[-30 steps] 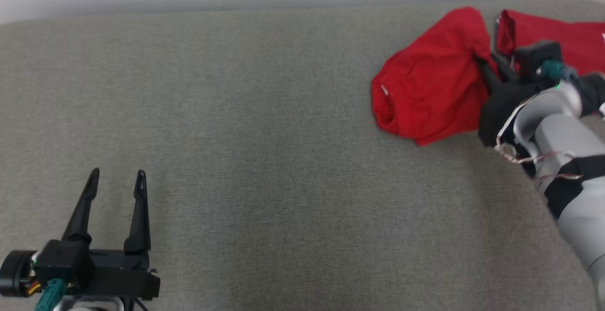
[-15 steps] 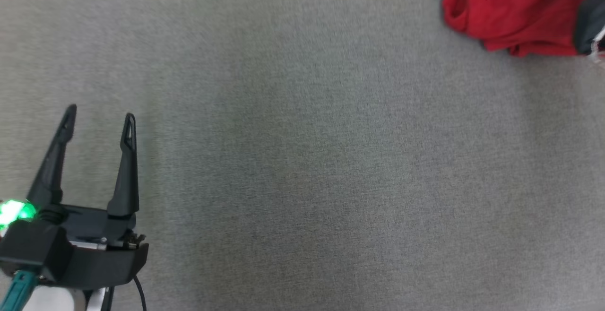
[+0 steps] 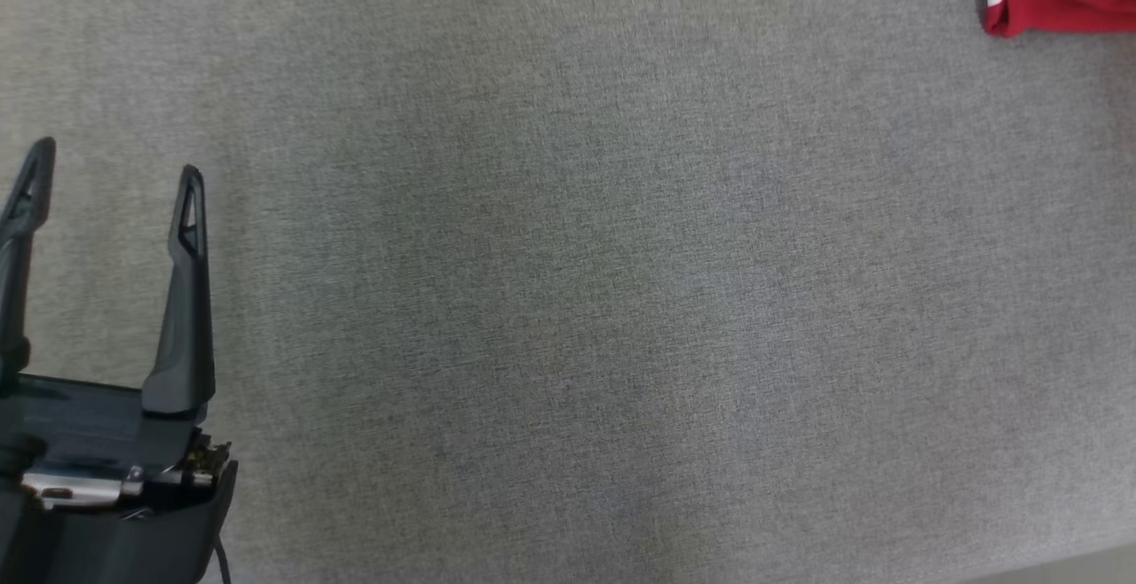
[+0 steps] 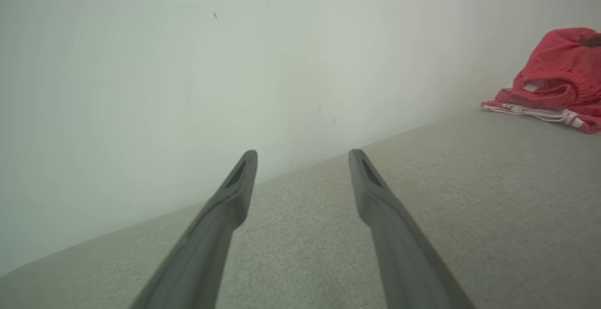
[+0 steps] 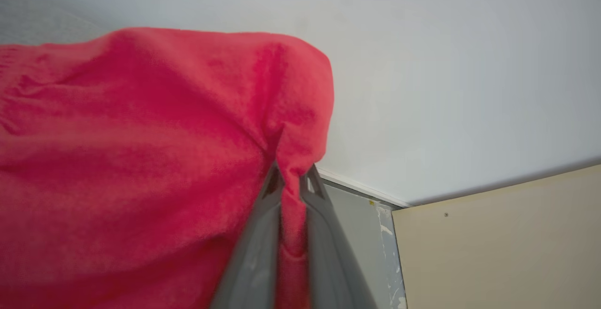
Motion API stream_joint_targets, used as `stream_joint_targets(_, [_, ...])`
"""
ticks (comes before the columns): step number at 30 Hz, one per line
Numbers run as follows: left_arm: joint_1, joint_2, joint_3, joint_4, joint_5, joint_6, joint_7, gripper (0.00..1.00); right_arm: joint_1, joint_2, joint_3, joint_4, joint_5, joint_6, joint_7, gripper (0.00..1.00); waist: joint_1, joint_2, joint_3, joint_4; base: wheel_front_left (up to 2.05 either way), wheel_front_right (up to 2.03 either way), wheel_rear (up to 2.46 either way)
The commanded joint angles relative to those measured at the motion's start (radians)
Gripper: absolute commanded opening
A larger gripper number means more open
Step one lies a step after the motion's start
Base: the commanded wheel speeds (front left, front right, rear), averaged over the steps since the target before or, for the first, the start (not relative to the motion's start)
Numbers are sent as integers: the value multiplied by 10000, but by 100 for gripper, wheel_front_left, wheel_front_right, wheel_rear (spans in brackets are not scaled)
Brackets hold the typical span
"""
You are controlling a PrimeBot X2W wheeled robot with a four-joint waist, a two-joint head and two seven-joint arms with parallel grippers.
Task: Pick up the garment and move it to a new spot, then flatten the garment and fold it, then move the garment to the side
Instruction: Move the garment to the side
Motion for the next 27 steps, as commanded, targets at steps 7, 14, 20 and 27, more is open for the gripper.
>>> stream_joint_targets(7, [204, 229, 226, -520, 200, 157, 264, 100, -508, -123, 469, 230, -326, -24, 196, 0, -2, -2, 430, -251, 0, 0, 0])
stream_joint_targets(14, [199, 332, 371, -522, 45, 216, 281, 100, -571, 222, 65, 313, -836, -24, -68, 100, -2, -2, 513, -387, 0, 0, 0])
stream_joint_targets(20, [259, 252, 367, -350, -17, 297, 208, 100, -681, 448, -635, 222, -1527, -24, -283, 100, -2, -2, 373, -439, 0, 0, 0])
stream_joint_targets(27, [755, -261, 379, 1003, -533, 486, -411, 100, 310, 1095, -2750, -360, -1888, -24, -1379, 100, -2, -2, -1174, -193, 0, 0, 0])
